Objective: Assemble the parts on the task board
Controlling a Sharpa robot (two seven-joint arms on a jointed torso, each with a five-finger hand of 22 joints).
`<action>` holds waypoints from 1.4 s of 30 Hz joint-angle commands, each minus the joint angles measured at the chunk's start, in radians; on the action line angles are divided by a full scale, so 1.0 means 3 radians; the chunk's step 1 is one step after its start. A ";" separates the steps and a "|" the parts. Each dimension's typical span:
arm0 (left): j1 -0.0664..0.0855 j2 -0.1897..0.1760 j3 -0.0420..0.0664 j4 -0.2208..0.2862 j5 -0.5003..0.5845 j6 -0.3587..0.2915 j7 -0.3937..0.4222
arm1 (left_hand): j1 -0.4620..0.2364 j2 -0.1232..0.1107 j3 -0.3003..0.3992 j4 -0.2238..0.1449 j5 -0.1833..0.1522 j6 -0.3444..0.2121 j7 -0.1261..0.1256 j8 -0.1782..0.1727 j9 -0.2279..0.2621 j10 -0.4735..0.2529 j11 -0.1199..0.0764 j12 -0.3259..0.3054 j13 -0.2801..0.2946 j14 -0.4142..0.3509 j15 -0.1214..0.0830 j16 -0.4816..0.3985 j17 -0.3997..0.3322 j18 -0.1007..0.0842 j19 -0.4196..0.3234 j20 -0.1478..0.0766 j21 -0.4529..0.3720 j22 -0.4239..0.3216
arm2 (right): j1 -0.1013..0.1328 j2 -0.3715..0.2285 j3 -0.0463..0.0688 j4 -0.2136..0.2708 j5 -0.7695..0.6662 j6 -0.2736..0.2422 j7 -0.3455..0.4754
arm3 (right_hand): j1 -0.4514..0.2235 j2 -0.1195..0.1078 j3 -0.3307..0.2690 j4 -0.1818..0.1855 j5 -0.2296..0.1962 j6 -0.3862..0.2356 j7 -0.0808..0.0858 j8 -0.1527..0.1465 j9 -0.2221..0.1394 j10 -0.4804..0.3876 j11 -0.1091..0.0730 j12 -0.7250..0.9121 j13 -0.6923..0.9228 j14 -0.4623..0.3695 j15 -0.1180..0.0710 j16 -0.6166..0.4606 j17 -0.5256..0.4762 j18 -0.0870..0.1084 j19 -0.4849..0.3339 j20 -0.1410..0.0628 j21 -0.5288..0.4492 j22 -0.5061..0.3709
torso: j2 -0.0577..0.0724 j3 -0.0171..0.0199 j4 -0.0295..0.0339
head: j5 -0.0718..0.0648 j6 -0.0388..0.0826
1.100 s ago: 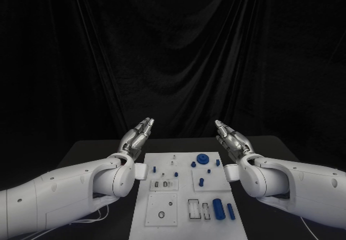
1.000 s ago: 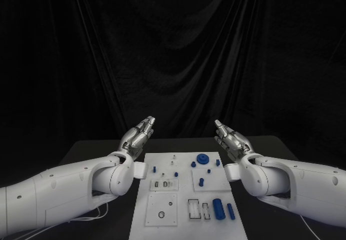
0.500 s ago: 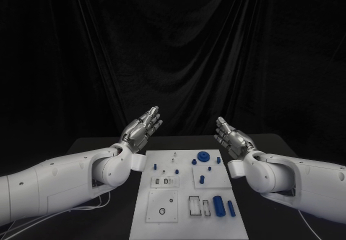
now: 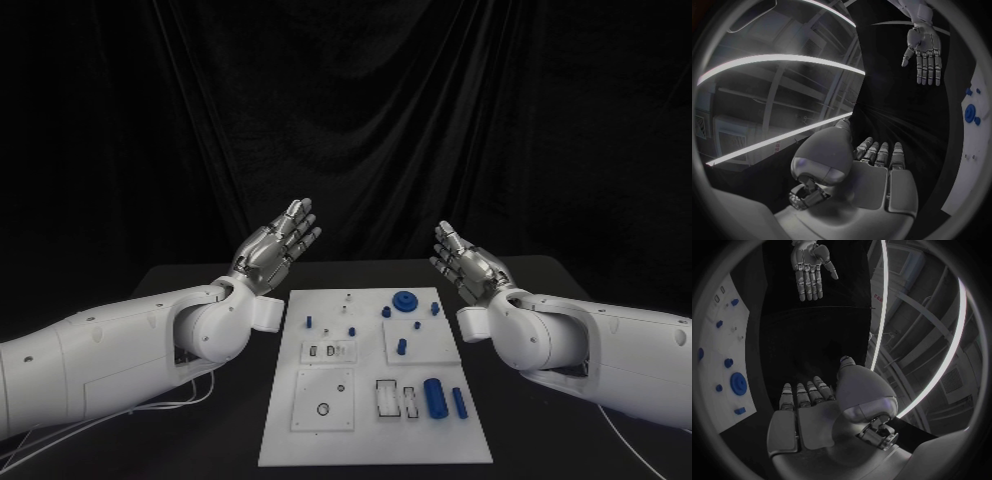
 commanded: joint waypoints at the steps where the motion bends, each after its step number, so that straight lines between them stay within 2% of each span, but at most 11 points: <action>1: 0.0003 -0.0060 0.0004 0.0021 -0.0164 0.0056 0.0261 | 0.0066 0.0000 -0.0033 0.0002 0.0014 0.0073 0.0035 0.0023 0.0010 0.0008 0.0049 -0.0006 0.0008 0.0005 0.0042 -0.0012 -0.0003 0.0078 0.0003 0.0056 -0.0011 -0.0004 | -0.0005 0.0034 0.0003 -0.0020 -0.0073 0.0120 0.0038 | 0.0024 -0.0019 0.0001 0.0020 0.0007 0.0028 0.0004 0.0021 0.0005 0.0000 0.0026 0.0009 0.0003 -0.0002 0.0057 -0.0015 -0.0005 0.0015 0.0002 0.0048 -0.0012 -0.0003 | 0.0011 0.0002 0.0006 | -0.0038 -0.0028; 4: 0.0002 -0.0086 0.0004 0.0021 -0.0230 0.0069 0.0286 | 0.0114 -0.0001 -0.0063 0.0002 0.0018 0.0123 0.0076 0.0033 0.0014 0.0038 0.0089 0.0003 0.0017 0.0005 0.0082 -0.0012 -0.0003 0.0126 0.0003 0.0151 -0.0011 -0.0004 | -0.0004 0.0000 0.0003 -0.0004 -0.0133 0.0173 0.0047 | 0.0052 -0.0030 0.0008 0.0018 0.0009 0.0053 0.0024 0.0028 0.0009 0.0001 0.0047 0.0021 0.0005 -0.0002 0.0115 -0.0015 -0.0005 0.0009 0.0005 0.0100 -0.0008 -0.0001 | -0.0005 0.0001 0.0002 | -0.0044 -0.0101; 7: 0.0002 -0.0078 0.0003 -0.0011 -0.0356 0.0093 0.0342 | 0.0247 -0.0005 -0.0065 -0.0005 0.0107 0.0370 0.0191 0.0105 0.0052 0.0305 0.0219 0.0150 0.0092 0.0017 0.0167 0.0004 0.0007 0.0275 0.0063 0.0408 0.0039 0.0035 | -0.0001 -0.0087 0.0003 0.0026 -0.0253 0.0247 0.0060 | 0.0185 -0.0063 0.0048 -0.0010 0.0076 0.0123 0.0093 0.0050 0.0020 0.0008 0.0122 0.0075 0.0015 -0.0002 0.0241 -0.0015 -0.0005 0.0017 0.0019 0.0239 0.0005 0.0010 | -0.0012 -0.0014 -0.0011 | -0.0009 -0.0210; 8: 0.0002 -0.0074 0.0003 -0.0020 -0.0408 0.0098 0.0364 | 0.0273 -0.0008 -0.0062 -0.0005 0.0124 0.0404 0.0205 0.0119 0.0056 0.0320 0.0238 0.0182 0.0098 0.0026 0.0178 0.0015 0.0014 0.0290 0.0077 0.0434 0.0049 0.0042 | 0.0002 -0.0119 0.0003 0.0035 -0.0294 0.0273 0.0059 | 0.0357 -0.0095 0.0102 -0.0062 0.0240 0.0285 0.0208 0.0110 0.0048 0.0057 0.0287 0.0253 0.0051 0.0029 0.0359 0.0035 0.0028 0.0037 0.0092 0.0372 0.0064 0.0051 | -0.0008 -0.0018 -0.0008 | 0.0003 -0.0232; 9: 0.0002 -0.0074 0.0003 -0.0023 -0.0441 0.0097 0.0378 | 0.0322 -0.0013 -0.0050 -0.0008 0.0177 0.0479 0.0227 0.0147 0.0068 0.0364 0.0268 0.0234 0.0109 0.0060 0.0217 0.0052 0.0032 0.0298 0.0118 0.0475 0.0078 0.0060 | 0.0004 -0.0138 0.0003 0.0041 -0.0320 0.0285 0.0058 | 0.0357 -0.0095 0.0102 -0.0062 0.0240 0.0285 0.0208 0.0110 0.0048 0.0057 0.0287 0.0253 0.0051 0.0029 0.0359 0.0035 0.0028 0.0037 0.0092 0.0372 0.0064 0.0051 | -0.0005 -0.0020 -0.0007 | 0.0010 -0.0240; 12: 0.0003 -0.0095 0.0003 -0.0022 -0.0584 0.0074 0.0446 | 0.0474 -0.0047 -0.0035 -0.0021 0.0306 0.0647 0.0253 0.0224 0.0090 0.0484 0.0322 0.0417 0.0138 0.0153 0.0287 0.0144 0.0061 0.0301 0.0234 0.0560 0.0150 0.0101 | 0.0019 -0.0215 0.0003 0.0062 -0.0455 0.0331 0.0049 | 0.0755 -0.0193 0.0211 -0.0156 0.0474 0.0404 0.0294 0.0217 0.0066 0.0165 0.0501 0.0610 0.0095 0.0211 0.0529 0.0248 0.0112 0.0137 0.0386 0.0637 0.0260 0.0155 | 0.0002 -0.0027 0.0004 | 0.0037 -0.0322; 14: 0.0003 -0.0113 0.0003 -0.0026 -0.0667 0.0060 0.0497 | 0.0598 -0.0080 -0.0021 -0.0020 0.0417 0.0793 0.0265 0.0294 0.0107 0.0583 0.0367 0.0587 0.0154 0.0270 0.0335 0.0250 0.0085 0.0300 0.0351 0.0608 0.0220 0.0134 | 0.0036 -0.0255 0.0003 0.0063 -0.0580 0.0355 0.0034 | 0.0936 -0.0250 0.0262 -0.0273 0.0563 0.0498 0.0305 0.0285 0.0081 0.0252 0.0612 0.0851 0.0127 0.0418 0.0604 0.0435 0.0174 0.0104 0.0677 0.0655 0.0429 0.0236 | 0.0001 -0.0026 -0.0025 | 0.0084 -0.0390; 18: 0.0003 -0.0148 0.0003 -0.0039 -0.0770 0.0038 0.0569 | 0.0754 -0.0111 0.0045 -0.0057 0.0549 0.0942 0.0271 0.0373 0.0120 0.0678 0.0427 0.0772 0.0164 0.0401 0.0397 0.0367 0.0104 0.0286 0.0471 0.0627 0.0289 0.0161 | 0.0078 -0.0309 0.0003 0.0052 -0.0849 0.0362 -0.0008 | 0.1156 -0.0298 0.0342 -0.0447 0.0617 0.0728 0.0417 0.0458 0.0116 0.0394 0.0615 0.1208 0.0161 0.0840 0.0706 0.0752 0.0256 -0.0035 0.1313 0.0658 0.0741 0.0365 | 0.0009 -0.0036 -0.0086 | 0.0168 -0.0498; 24: 0.0005 -0.0265 0.0004 0.0034 -0.0831 0.0004 0.0614 | 0.0914 -0.0181 0.0198 -0.0117 0.0722 0.1131 0.0263 0.0471 0.0134 0.0811 0.0504 0.0991 0.0178 0.0610 0.0463 0.0545 0.0131 0.0241 0.0686 0.0637 0.0409 0.0205 | 0.0233 -0.0352 0.0003 0.0028 -0.1324 0.0313 -0.0256 | 0.1519 -0.0329 0.0589 -0.0787 0.0585 0.0906 0.0458 0.0720 0.0121 0.0631 0.0690 0.1823 0.0179 0.1709 0.0691 0.1238 0.0333 0.0018 0.2140 0.0634 0.1012 0.0417 | 0.0051 -0.0055 0.0006 | 0.0093 -0.0629; 36: 0.0020 -0.0471 0.0010 0.0264 -0.0846 -0.0018 0.0729 | 0.0952 -0.0223 0.0274 -0.0134 0.0739 0.1222 0.0259 0.0515 0.0141 0.0825 0.0580 0.1047 0.0178 0.0630 0.0503 0.0575 0.0134 0.0207 0.0702 0.0637 0.0413 0.0199 | 0.0618 -0.0325 0.0003 -0.0042 -0.2351 0.0676 -0.0893 | 0.1512 -0.0374 0.0630 -0.0789 0.0221 0.0932 0.0457 0.0834 0.0124 0.0692 0.0705 0.2026 0.0185 0.1981 0.0650 0.1343 0.0320 0.0035 0.2363 0.0620 0.1043 0.0396 | 0.0220 -0.0074 0.0084 | 0.0000 -0.0640; 42: 0.0034 -0.0596 0.0024 0.0406 -0.0847 -0.0037 0.0762 | 0.0950 -0.0275 0.0291 -0.0158 0.0757 0.1211 0.0256 0.0514 0.0137 0.0799 0.0590 0.1040 0.0173 0.0633 0.0527 0.0581 0.0133 0.0183 0.0727 0.0638 0.0425 0.0201 | 0.0769 -0.0277 0.0003 -0.0024 -0.3404 0.0726 -0.1354 | 0.1510 -0.0463 0.0565 -0.0738 -0.0212 0.1272 0.0435 0.1012 0.0147 0.1109 0.0693 0.2184 0.0184 0.2900 0.0348 0.1629 0.0453 0.0164 0.3128 0.0447 0.1362 0.0529 | 0.0341 -0.0092 0.0094 | -0.0046 -0.0581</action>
